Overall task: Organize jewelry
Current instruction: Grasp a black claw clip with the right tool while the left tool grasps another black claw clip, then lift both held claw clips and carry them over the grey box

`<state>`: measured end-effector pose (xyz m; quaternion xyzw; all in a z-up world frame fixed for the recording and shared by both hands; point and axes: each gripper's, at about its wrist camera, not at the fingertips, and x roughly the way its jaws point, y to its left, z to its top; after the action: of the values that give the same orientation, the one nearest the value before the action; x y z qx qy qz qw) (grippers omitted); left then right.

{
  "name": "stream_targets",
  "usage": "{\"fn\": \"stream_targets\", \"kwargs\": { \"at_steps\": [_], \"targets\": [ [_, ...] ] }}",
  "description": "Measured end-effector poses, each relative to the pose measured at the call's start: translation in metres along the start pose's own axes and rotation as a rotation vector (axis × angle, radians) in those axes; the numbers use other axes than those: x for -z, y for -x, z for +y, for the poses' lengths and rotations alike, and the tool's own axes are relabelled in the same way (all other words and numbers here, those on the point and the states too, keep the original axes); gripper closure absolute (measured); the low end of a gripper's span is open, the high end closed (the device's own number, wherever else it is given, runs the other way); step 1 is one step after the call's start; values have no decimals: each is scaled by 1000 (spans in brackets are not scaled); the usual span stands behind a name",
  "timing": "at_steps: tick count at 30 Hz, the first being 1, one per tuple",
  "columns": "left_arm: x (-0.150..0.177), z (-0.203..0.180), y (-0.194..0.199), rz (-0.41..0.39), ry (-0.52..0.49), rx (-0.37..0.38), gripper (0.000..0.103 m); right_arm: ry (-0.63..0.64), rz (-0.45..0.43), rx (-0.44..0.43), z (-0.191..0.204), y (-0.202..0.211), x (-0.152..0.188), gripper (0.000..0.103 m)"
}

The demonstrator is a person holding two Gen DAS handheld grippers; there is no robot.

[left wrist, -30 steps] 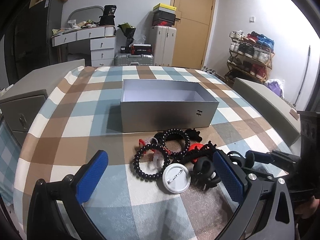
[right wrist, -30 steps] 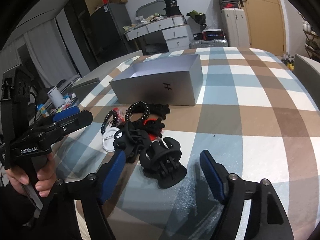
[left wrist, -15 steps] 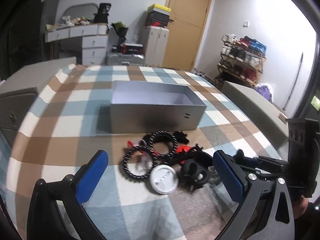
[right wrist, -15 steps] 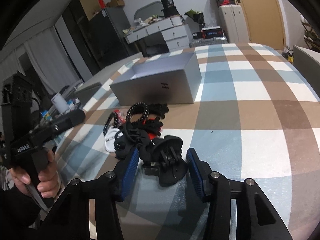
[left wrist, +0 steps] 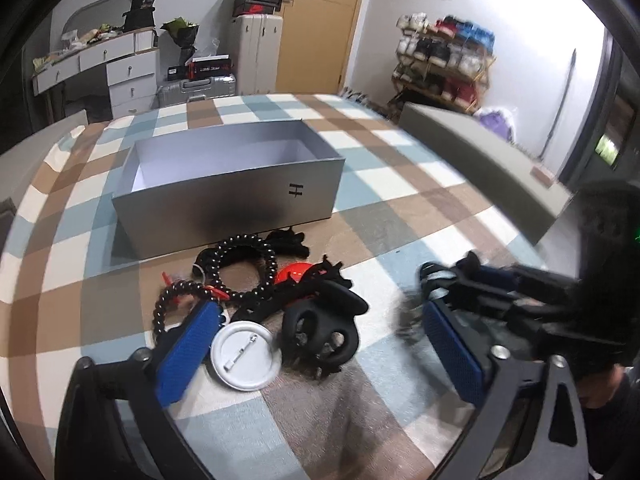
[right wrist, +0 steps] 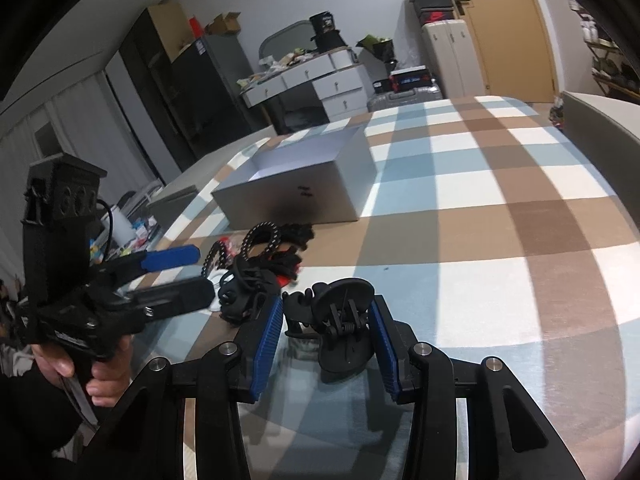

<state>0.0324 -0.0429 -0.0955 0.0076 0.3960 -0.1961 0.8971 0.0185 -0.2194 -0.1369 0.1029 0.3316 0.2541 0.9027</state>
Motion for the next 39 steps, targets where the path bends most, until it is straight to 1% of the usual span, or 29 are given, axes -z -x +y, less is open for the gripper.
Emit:
{"fn": "stream_targets", "kwargs": {
  "at_steps": [2, 4, 6, 9, 11, 13, 15, 18, 23, 29, 34, 39],
  "targets": [
    [-1, 1, -3, 21, -1, 21, 21, -6, -12, 4, -4, 5, 0, 60],
    [-1, 1, -5, 37, -3, 29, 24, -8, -19, 1, -6, 7, 0, 60],
    [0, -1, -6, 43, -9, 29, 30, -9, -26, -3, -7, 9, 0, 60],
    [0, -6, -8, 59, -21, 25, 31, -11, -29, -10, -8, 9, 1, 60],
    [1, -8, -14, 90, -32, 7, 31, -10, -30, -18, -9, 9, 1, 60],
    [3, -10, -17, 106, -39, -1, 37, -10, -29, -20, -9, 8, 1, 60],
    [4, -11, -19, 121, -48, -13, 50, -13, -33, -22, -9, 9, 1, 60],
    [6, -11, -22, 142, -55, -42, 60, -17, -38, -23, -11, 11, 1, 60],
    [5, -11, -19, 138, -57, -47, 60, -13, -43, -22, -10, 12, 1, 60],
    [3, -16, -14, 120, -72, -34, 61, 0, -35, -20, -6, 11, 0, 60],
    [-1, -15, -3, 86, -60, -28, 61, 12, -44, -37, 0, 14, -4, 60],
    [-6, -10, 10, 36, -46, -26, 61, 7, -68, -71, 7, 17, -14, 60]
  ]
}}
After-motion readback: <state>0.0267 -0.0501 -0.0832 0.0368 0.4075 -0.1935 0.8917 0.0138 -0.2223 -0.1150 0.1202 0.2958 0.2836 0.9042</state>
